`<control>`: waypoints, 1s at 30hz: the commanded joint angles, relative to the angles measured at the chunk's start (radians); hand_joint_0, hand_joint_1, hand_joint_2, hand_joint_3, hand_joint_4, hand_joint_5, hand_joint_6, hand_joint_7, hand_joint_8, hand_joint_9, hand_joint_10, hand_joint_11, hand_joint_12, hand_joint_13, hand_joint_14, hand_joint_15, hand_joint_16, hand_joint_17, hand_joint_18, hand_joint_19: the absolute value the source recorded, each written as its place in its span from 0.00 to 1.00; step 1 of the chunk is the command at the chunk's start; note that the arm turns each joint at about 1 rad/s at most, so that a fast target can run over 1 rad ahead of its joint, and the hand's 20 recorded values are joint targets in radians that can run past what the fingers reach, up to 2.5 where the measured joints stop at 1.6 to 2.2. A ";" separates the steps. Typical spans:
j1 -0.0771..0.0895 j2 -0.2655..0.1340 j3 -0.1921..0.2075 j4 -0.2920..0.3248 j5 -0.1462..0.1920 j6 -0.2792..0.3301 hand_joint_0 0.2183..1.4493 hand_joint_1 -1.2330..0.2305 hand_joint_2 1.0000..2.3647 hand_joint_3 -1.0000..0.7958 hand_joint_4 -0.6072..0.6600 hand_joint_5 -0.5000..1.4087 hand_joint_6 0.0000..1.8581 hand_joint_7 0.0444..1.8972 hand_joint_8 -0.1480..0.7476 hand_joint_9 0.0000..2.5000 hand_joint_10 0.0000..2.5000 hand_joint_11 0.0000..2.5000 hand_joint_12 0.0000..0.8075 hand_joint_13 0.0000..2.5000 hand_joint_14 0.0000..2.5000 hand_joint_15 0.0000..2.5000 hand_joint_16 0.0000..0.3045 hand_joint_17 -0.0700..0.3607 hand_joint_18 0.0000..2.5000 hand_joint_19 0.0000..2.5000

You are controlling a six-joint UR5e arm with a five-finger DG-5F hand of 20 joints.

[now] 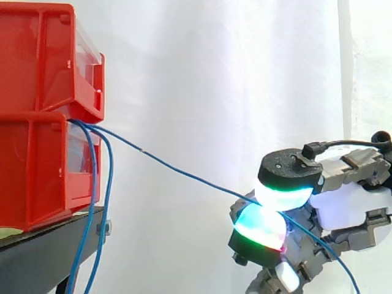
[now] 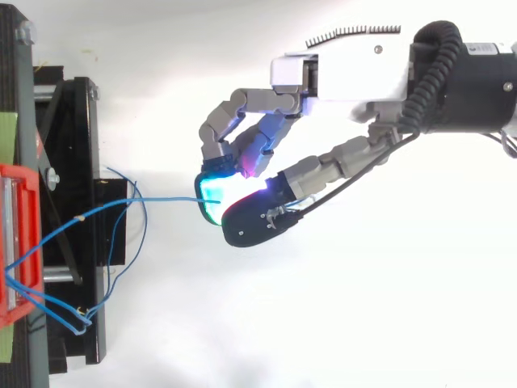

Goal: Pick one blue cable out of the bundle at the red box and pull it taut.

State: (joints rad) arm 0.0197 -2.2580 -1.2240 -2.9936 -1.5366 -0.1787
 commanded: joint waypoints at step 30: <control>-0.001 0.000 -0.029 0.116 0.006 -0.011 0.30 0.24 0.12 0.55 0.53 0.22 0.49 0.63 0.72 0.40 0.00 0.19 0.60 0.26 0.00 0.11 0.24 0.54 0.23 0.11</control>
State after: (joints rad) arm 0.0191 -2.2581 -1.2535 -2.8778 -1.5314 -0.1895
